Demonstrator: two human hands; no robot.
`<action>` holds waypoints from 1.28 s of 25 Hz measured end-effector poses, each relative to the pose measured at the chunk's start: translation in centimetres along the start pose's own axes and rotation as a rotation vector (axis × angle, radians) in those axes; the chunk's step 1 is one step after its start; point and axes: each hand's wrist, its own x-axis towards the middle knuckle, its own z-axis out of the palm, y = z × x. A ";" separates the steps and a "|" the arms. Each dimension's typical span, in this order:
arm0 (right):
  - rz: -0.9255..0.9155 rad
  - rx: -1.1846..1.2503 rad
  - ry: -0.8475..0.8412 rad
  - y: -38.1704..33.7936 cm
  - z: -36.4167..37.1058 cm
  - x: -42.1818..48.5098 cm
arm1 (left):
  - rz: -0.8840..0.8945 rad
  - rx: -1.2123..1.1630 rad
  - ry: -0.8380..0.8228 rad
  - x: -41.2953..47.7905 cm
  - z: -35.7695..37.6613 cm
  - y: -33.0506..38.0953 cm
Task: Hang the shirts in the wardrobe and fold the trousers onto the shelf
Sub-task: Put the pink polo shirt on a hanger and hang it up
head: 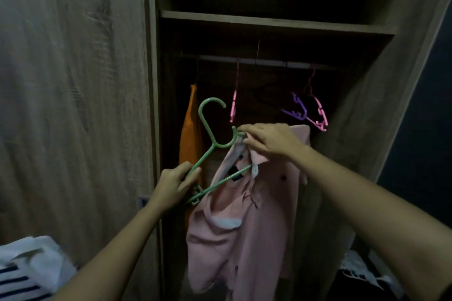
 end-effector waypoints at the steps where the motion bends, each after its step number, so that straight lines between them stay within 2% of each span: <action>1: -0.014 -0.018 0.058 0.1 -0.3 0.2 | 0.006 0.058 0.034 0.3 0.1 0.4; 2: -0.018 -0.041 0.106 0.1 -0.7 0.5 | 0.026 0.200 0.131 0.7 0.3 0.9; 4: 0.012 -0.064 0.203 -0.1 -1.3 1.2 | 0.096 0.513 0.442 0.8 1.5 1.4; 5: 0.040 -0.055 0.240 0.0 -1.6 1.4 | 0.188 0.574 0.544 0.3 2.4 1.8; 6: 0.076 -0.033 0.267 0.1 -2.0 1.5 | 0.274 0.617 0.547 -0.6 3.6 1.9; 7: 0.118 0.002 0.293 0.4 -2.2 1.5 | 0.283 0.655 0.468 -1.6 5.0 1.8; 8: 0.162 0.043 0.310 0.7 -2.6 1.4 | 0.182 0.670 0.332 -2.4 6.4 1.4; 9: 0.199 0.089 0.316 1.1 -2.8 1.3 | 0.003 0.636 0.195 -2.9 7.6 1.1; 11: 0.204 0.154 0.319 2.0 -3.2 0.7 | -0.333 0.359 -0.058 -2.2 7.7 0.8; 13: 0.142 0.147 0.325 2.9 -2.9 -0.9 | -0.412 0.034 -0.246 -0.1 5.6 -0.2; 14: 0.118 0.131 0.320 3.7 -2.5 -2.0 | -0.429 -0.047 -0.261 1.0 3.8 -0.4; 18: 0.155 0.184 0.313 5.5 -0.6 -6.2 | -0.513 -0.226 -0.214 3.4 -1.9 -0.4; 21: 0.203 0.211 0.391 6.0 0.3 -7.5 | -0.523 -0.331 -0.160 4.0 -2.6 1.5; 25: 0.137 0.122 0.475 6.8 0.8 -8.7 | -0.545 -0.449 -0.092 4.9 -3.0 2.7; 29: 0.098 0.044 0.464 6.7 1.4 -8.8 | -0.553 -0.269 0.048 5.5 -2.8 4.1; 32: 0.112 -0.190 0.425 4.4 1.9 -6.9 | -0.357 0.178 0.279 6.3 -1.9 5.4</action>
